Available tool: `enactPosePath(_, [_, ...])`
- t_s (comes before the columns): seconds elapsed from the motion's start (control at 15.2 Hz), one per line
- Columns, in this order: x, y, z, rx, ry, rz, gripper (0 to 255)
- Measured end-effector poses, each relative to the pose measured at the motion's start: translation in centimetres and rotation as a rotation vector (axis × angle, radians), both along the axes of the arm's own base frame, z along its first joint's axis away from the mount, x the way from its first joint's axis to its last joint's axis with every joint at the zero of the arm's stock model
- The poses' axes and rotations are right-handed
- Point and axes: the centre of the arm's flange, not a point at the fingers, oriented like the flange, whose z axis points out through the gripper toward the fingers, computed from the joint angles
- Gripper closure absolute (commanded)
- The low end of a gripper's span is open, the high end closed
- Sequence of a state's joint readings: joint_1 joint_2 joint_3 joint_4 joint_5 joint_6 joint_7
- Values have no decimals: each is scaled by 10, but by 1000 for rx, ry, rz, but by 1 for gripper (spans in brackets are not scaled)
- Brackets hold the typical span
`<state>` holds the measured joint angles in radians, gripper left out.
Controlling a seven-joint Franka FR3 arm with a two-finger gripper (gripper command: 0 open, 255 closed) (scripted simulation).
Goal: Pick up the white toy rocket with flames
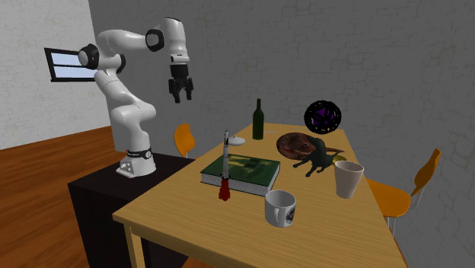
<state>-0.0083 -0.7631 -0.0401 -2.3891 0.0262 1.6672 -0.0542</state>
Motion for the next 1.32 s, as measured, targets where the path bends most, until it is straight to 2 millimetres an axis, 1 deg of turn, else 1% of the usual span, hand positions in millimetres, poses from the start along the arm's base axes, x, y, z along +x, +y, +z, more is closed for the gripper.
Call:
enactPosePath(0.07, [0, 0, 0, 0, 0, 0, 0])
enactPosePath(0.2, [3, -4, -12, -6, -22, -9, 0])
enactPosePath(0.66, [36, -17, -85, -39, -151, -61, 0])
enactPosePath(0.73, [43, -19, -94, -44, -171, -68, 0])
enactPosePath(0.79, [48, -25, -104, -50, -192, -76, 0])
enactPosePath(0.99, [63, -31, -133, -64, -250, -98, 0])
enactPosePath(1.06, [67, -37, -143, -70, -270, -106, 0])
enactPosePath(1.32, [95, -52, -179, -91, -350, -136, 0])
